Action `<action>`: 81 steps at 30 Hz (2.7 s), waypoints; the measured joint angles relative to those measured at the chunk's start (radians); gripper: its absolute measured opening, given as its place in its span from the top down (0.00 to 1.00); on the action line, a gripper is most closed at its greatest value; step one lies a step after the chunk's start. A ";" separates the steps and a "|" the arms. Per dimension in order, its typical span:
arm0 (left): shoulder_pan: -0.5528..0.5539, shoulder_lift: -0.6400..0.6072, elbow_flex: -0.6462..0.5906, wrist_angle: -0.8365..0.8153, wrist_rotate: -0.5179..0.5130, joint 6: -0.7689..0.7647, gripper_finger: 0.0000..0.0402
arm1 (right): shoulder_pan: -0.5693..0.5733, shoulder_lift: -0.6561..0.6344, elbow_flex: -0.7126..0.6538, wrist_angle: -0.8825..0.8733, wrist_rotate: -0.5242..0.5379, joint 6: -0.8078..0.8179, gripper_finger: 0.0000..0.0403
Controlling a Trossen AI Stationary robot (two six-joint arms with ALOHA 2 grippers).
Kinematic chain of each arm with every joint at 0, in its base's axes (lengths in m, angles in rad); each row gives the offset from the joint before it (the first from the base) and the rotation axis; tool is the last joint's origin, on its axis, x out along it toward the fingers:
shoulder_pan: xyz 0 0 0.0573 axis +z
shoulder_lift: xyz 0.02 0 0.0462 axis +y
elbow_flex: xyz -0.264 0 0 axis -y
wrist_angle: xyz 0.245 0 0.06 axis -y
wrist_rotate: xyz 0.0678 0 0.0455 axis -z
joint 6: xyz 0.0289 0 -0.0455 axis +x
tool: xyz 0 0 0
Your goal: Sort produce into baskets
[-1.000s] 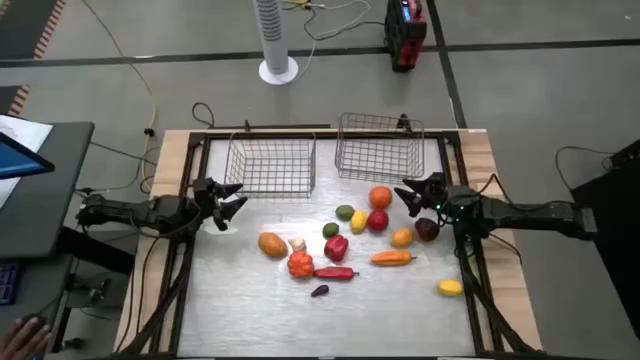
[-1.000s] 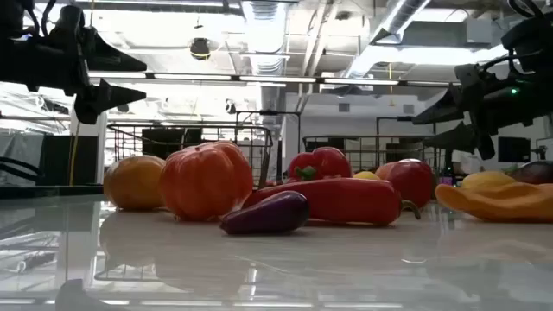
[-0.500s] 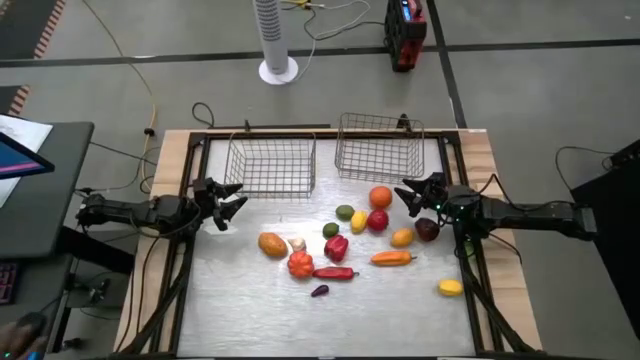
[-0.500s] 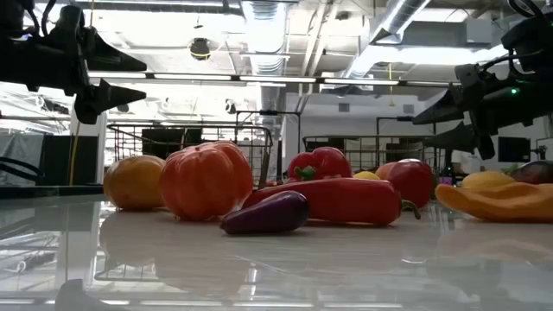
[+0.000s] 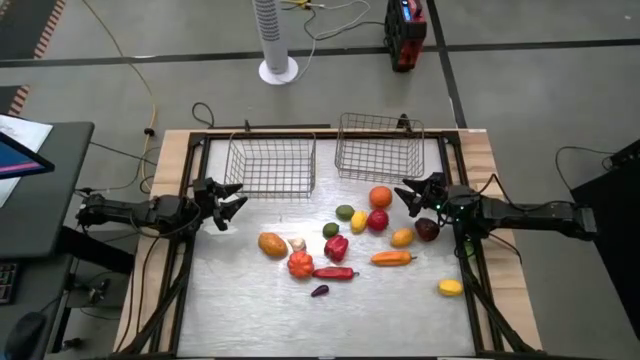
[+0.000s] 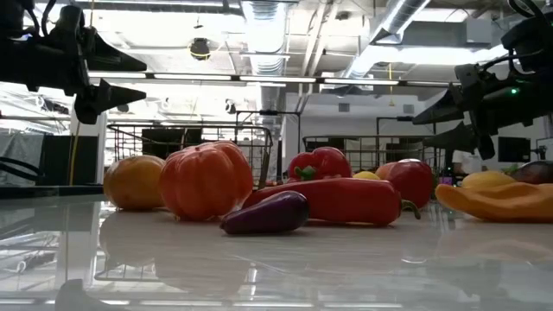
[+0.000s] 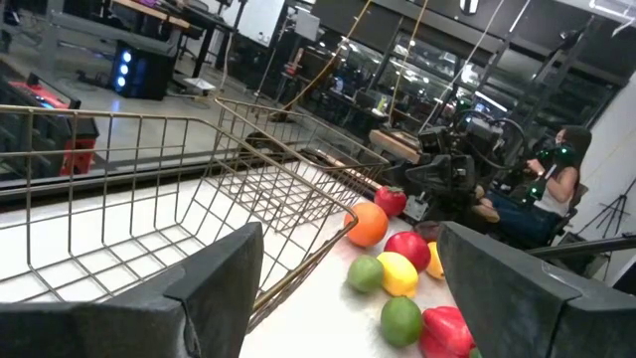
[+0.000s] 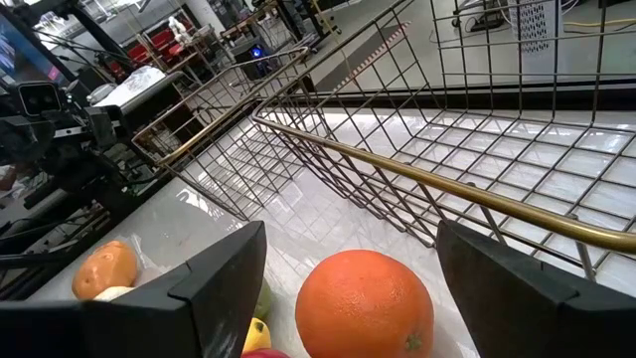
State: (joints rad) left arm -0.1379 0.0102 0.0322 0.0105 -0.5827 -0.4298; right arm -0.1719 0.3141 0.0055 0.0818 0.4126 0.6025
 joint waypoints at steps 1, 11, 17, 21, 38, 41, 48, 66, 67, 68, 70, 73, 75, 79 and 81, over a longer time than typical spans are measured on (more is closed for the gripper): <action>0.000 0.000 0.000 0.000 0.000 0.000 0.28 | 0.000 0.000 0.000 0.000 0.000 0.000 0.20; 0.000 0.000 0.000 0.000 0.000 0.000 0.28 | 0.000 0.000 0.000 0.000 0.000 0.000 0.20; 0.000 0.000 0.000 0.000 0.000 0.000 0.28 | 0.000 0.000 0.000 0.000 0.000 0.000 0.20; 0.000 0.000 0.000 0.000 0.000 0.000 0.28 | 0.000 0.000 0.000 0.000 0.000 0.000 0.20; 0.000 0.000 0.000 0.000 0.000 0.000 0.28 | 0.000 0.000 0.000 0.000 0.000 0.000 0.20; 0.000 0.000 0.000 0.000 0.000 0.000 0.28 | 0.000 0.000 0.000 0.000 0.000 0.000 0.20; 0.000 0.000 0.000 0.001 0.000 -0.002 0.28 | 0.000 0.000 0.000 0.002 0.002 0.000 0.20; 0.000 0.000 0.000 0.003 -0.061 -0.006 0.28 | -0.077 0.000 0.000 0.039 0.034 0.064 0.20; 0.000 0.000 0.000 0.003 -0.063 -0.011 0.28 | -0.077 0.000 0.000 0.038 0.031 0.064 0.20; 0.000 0.001 0.000 0.003 -0.063 -0.010 0.28 | -0.077 0.000 0.000 0.039 0.017 0.068 0.20; 0.000 0.003 0.000 0.003 -0.069 0.000 0.28 | -0.077 0.000 0.000 0.042 -0.034 0.096 0.20; 0.000 0.003 0.000 0.006 -0.111 -0.008 0.28 | -0.077 0.000 0.000 0.044 -0.130 0.101 0.20; 0.001 0.003 0.000 0.012 -0.116 -0.016 0.28 | -0.077 0.000 0.000 0.062 -0.210 0.091 0.20; 0.001 0.003 0.003 0.057 0.101 0.044 0.28 | -0.046 0.000 0.009 0.111 -0.287 0.108 0.20; 0.001 0.003 0.003 0.055 0.235 0.044 0.28 | -0.013 0.002 0.022 0.158 -0.288 0.103 0.20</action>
State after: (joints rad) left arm -0.1371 0.0132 0.0357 0.0654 -0.3481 -0.3856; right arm -0.1847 0.3157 0.0276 0.2397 0.1242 0.7053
